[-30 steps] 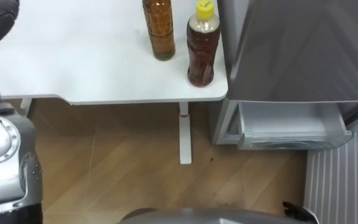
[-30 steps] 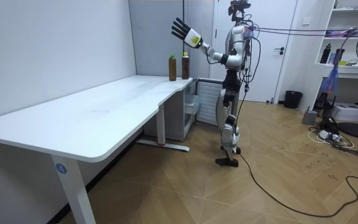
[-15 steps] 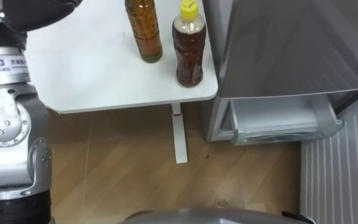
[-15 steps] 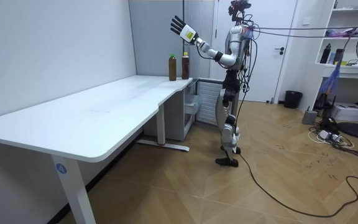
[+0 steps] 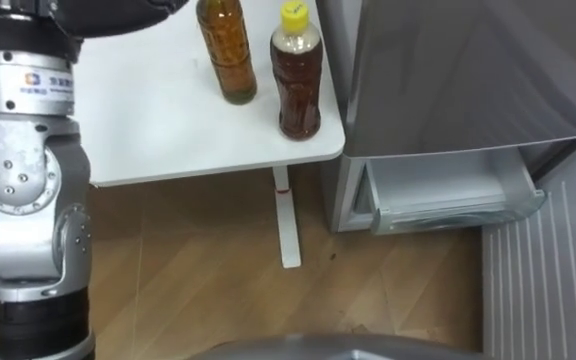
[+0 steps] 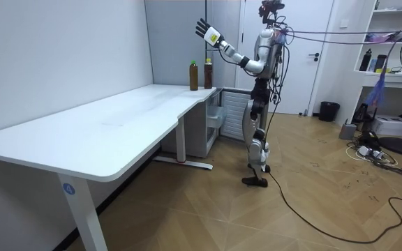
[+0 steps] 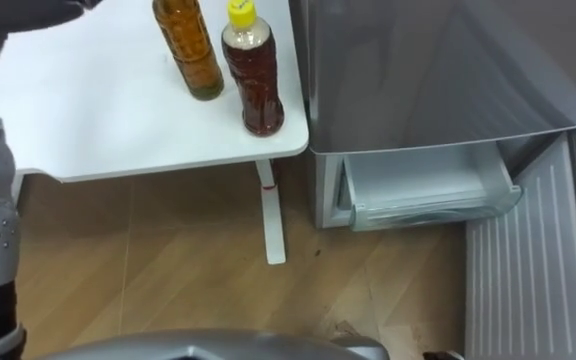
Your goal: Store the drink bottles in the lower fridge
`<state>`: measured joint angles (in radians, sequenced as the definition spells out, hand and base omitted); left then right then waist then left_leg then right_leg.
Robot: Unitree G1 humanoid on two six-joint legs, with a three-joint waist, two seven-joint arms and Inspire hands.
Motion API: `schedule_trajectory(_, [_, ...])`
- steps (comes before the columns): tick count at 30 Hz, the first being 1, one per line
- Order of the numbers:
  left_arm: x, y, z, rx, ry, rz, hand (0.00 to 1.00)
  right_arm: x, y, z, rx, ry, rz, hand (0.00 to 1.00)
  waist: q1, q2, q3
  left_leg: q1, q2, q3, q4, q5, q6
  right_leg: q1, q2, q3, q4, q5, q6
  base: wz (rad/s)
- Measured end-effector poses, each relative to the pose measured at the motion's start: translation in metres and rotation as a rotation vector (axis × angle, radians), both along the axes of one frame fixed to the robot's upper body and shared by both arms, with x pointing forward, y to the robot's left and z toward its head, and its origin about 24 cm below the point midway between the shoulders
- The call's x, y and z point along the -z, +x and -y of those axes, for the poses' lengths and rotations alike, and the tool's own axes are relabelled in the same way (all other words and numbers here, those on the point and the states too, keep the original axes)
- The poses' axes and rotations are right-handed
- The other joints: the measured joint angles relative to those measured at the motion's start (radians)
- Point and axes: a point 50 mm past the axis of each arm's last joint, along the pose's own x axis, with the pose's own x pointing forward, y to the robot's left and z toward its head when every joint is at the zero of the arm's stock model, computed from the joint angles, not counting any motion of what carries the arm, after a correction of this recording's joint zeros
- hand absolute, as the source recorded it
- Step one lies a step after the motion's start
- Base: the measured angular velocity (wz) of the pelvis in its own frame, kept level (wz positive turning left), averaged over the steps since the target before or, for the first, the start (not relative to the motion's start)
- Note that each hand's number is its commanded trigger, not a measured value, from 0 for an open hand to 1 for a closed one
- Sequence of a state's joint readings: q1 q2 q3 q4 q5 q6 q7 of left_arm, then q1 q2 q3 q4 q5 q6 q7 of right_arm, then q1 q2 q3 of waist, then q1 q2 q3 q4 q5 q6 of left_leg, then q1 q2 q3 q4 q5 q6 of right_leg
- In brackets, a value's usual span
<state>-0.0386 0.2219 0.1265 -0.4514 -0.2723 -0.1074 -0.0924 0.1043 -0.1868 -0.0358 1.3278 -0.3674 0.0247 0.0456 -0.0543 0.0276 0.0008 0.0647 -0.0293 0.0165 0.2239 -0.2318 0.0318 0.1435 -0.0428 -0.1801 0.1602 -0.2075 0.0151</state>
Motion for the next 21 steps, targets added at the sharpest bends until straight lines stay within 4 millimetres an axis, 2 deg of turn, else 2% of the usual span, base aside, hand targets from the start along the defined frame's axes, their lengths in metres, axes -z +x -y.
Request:
schedule_trajectory(3, [0.003, 0.002, 0.008, 0.048, 0.013, -0.025, 0.0, 0.0, 0.0, -0.001, -0.014, 0.001, -0.003, 0.0, 0.0, 0.003, -0.0011, 0.0, 0.0, 0.002, 0.001, 0.0, 0.0, 0.0, 0.0, 0.0, 0.0, 0.0, 0.0, 0.0])
schedule_trajectory(8, [0.007, 0.003, 0.016, 0.091, 0.025, -0.054, 0.0, 0.0, 0.003, 0.0, -0.009, -0.014, 0.006, 0.0, -0.009, 0.016, 0.0016, -0.003, 0.0, 0.002, -0.001, 0.0, 0.0, 0.0, -0.001, -0.008, -0.001, 0.0, 0.0, 0.02])
schedule_trajectory(15, [0.008, 0.003, 0.019, 0.124, 0.04, -0.06, 0.0, -0.001, 0.004, 0.002, -0.005, -0.026, 0.005, 0.0, -0.021, 0.033, -0.003, -0.004, 0.002, 0.005, -0.004, 0.0, 0.0, -0.001, 0.0, -0.011, -0.001, 0.0, 0.0, 0.02])
schedule_trajectory(21, [0.013, 0.003, 0.036, 0.233, 0.076, -0.088, 0.0, -0.001, 0.004, 0.003, -0.02, -0.03, -0.007, 0.0, -0.025, 0.029, 0.0001, -0.005, 0.001, 0.004, -0.005, 0.001, 0.001, -0.001, -0.001, -0.011, -0.001, 0.0, 0.0, 0.0])
